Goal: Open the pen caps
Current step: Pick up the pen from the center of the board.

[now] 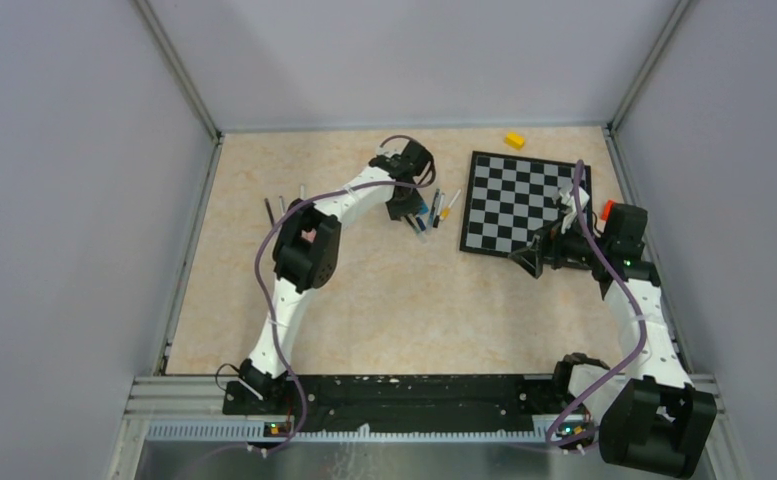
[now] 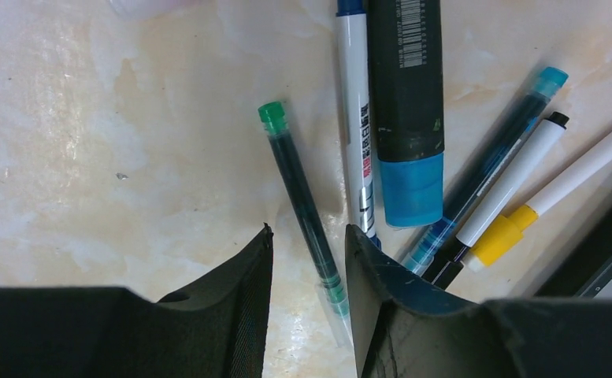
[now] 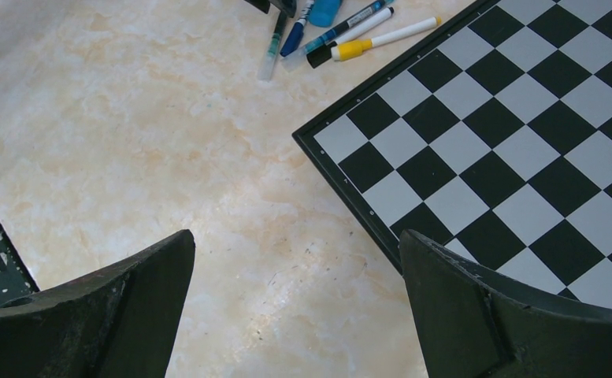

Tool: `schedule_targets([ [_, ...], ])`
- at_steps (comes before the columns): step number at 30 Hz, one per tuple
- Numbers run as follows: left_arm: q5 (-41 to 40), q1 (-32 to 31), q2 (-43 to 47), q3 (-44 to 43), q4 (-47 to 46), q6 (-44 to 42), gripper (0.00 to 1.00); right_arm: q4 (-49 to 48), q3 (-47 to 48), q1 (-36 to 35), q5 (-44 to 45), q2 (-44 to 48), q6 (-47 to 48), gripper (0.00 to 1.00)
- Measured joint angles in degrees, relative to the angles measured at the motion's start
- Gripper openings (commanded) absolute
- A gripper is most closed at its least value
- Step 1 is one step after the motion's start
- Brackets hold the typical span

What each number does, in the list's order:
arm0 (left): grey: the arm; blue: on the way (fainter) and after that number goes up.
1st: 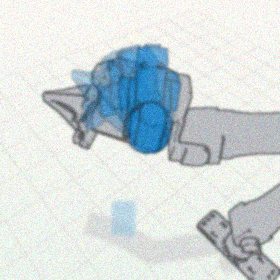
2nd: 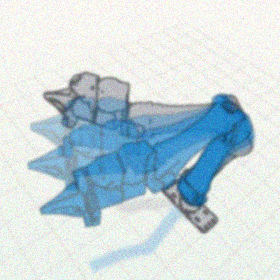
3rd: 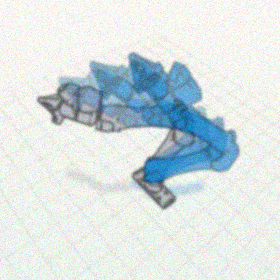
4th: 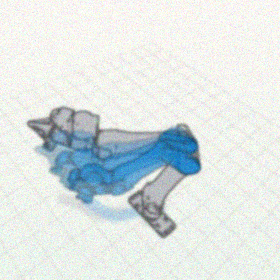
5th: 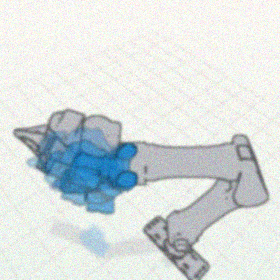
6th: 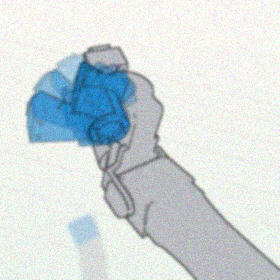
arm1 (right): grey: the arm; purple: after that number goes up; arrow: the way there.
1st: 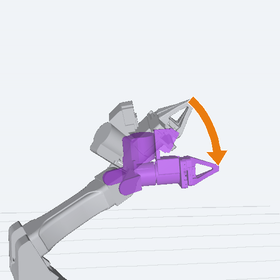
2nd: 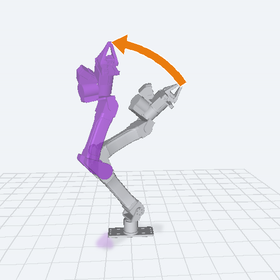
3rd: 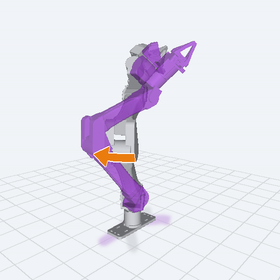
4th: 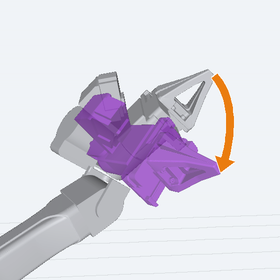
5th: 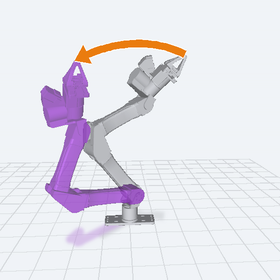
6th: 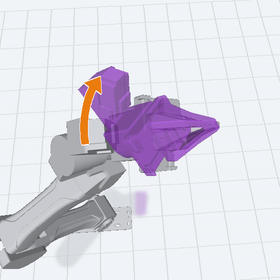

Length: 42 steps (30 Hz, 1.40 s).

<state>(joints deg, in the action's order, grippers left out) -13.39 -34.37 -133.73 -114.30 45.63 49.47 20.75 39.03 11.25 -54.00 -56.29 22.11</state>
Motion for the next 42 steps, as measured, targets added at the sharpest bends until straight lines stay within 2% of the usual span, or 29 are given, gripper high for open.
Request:
schedule_targets([
  [5, 0.07, -0.24, -1.14, -0.94, 0.35, -0.87, 0.42, 0.11, 0.0, -0.04, 0.11, 0.0, 0.17, 0.99],
  [8, 0.07, -0.26, -1.66, -1.49, 1.07, -1.42, 0.36, 0.11, 0.0, -0.22, 0.2, 0.02, 0.33, 0.99],
  [12, 0.02, -0.28, -1.88, -1.75, 1.55, -2.14, 0.35, 0.13, 0.0, -0.24, 0.26, 0.04, 0.37, 0.99],
  [17, -0.48, -0.28, -1.81, -1.33, 1.73, -3.48, 0.27, 0.13, 0.0, -0.26, 0.35, 0.09, 0.37, 0.99],
  [31, -7.37, -0.59, 7.1, 14.14, 0.2, -9.53, 0.08, 0.22, 0.04, -0.72, 0.39, 0.52, 0.42, 0.99],
  [33, -8.04, -0.57, 9.35, 17.92, -0.63, -10.8, 0.09, 0.22, 0.04, -0.74, 0.39, 0.66, 0.42, 0.99],
  [36, -8.44, -0.57, 11.52, 21.64, -2.47, -13.31, 0.18, 0.24, 0.04, -0.74, 0.39, 0.74, 0.42, 0.99],
  [42, -9.05, -0.66, 12.87, 24.3, -5.22, -17.0, 0.23, 0.22, 0.04, -0.74, 0.39, 0.74, 0.42, 0.99],
])
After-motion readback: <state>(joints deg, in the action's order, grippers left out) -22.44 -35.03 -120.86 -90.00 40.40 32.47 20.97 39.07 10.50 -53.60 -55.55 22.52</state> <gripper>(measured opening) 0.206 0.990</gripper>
